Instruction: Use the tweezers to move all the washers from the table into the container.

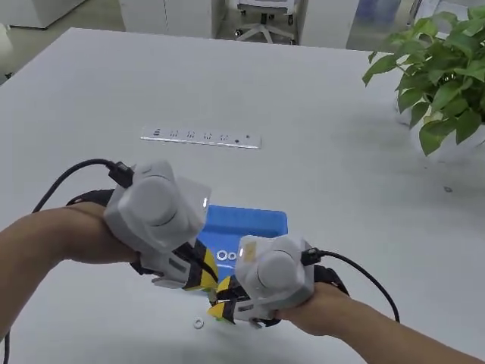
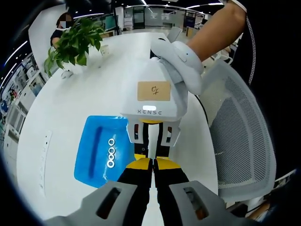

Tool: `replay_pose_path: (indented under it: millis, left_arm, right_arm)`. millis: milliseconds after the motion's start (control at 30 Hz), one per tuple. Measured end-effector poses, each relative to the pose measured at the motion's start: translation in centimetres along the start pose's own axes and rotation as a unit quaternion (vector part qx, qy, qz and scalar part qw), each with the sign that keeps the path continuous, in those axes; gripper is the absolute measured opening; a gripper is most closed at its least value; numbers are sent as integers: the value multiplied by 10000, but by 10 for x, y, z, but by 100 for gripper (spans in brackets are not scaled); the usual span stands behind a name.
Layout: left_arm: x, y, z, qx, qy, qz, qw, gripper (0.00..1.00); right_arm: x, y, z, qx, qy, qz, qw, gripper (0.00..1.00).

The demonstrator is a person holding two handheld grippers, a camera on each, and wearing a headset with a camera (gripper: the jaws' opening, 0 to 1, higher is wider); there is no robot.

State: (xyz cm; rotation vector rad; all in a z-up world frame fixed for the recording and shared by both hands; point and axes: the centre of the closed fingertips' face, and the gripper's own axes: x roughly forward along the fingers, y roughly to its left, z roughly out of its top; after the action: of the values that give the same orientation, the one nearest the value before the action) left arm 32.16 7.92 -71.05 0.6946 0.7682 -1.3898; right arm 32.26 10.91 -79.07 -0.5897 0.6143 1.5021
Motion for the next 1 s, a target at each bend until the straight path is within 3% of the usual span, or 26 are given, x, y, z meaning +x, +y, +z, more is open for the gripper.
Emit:
replay_pose_path:
  millis: [667,1000]
  left_arm:
    - [9,1,-4,-43,35,-76,10000,6]
    - [10,2,-1,-91,-60,-52,9999,5]
  right_arm:
    - [8,-1,-8,116,28,57,9999,14]
    - [7,0,-7,130,-17,38,9999,12]
